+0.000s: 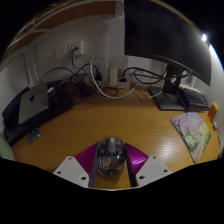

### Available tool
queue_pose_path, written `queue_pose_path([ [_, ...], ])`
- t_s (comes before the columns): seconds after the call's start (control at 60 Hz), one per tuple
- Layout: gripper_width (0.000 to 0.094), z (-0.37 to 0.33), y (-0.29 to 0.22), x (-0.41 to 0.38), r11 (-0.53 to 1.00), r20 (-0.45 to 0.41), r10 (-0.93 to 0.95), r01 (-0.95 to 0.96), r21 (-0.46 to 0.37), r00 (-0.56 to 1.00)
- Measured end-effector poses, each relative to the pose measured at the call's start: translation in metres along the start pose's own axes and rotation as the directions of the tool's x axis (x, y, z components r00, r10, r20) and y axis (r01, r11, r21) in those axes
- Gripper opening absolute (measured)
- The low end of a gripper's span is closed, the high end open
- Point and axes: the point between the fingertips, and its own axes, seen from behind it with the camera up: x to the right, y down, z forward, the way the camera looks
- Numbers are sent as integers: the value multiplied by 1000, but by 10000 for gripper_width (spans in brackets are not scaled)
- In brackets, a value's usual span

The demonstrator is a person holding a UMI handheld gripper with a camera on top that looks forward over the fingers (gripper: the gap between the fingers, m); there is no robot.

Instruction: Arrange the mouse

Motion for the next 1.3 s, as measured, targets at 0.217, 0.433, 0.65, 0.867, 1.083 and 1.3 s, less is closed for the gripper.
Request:
queue_pose_path([
  [0.217,354,-7,-3,1,1000,16,17,-17,-22,1000],
  [0.433,353,-69,-120,61,985,72,83,-93,146,994],
  [0.65,355,-52,-166,240,969,-86,111,-88,232,990],
  [0.867,353,16,-74,354,987,-158,144,-131,95,977],
  [1.083,392,30,-22,368,986,-158,164,-163,18,974],
  [1.3,811,26,-19,370,988,-166,156,-157,6,974],
])
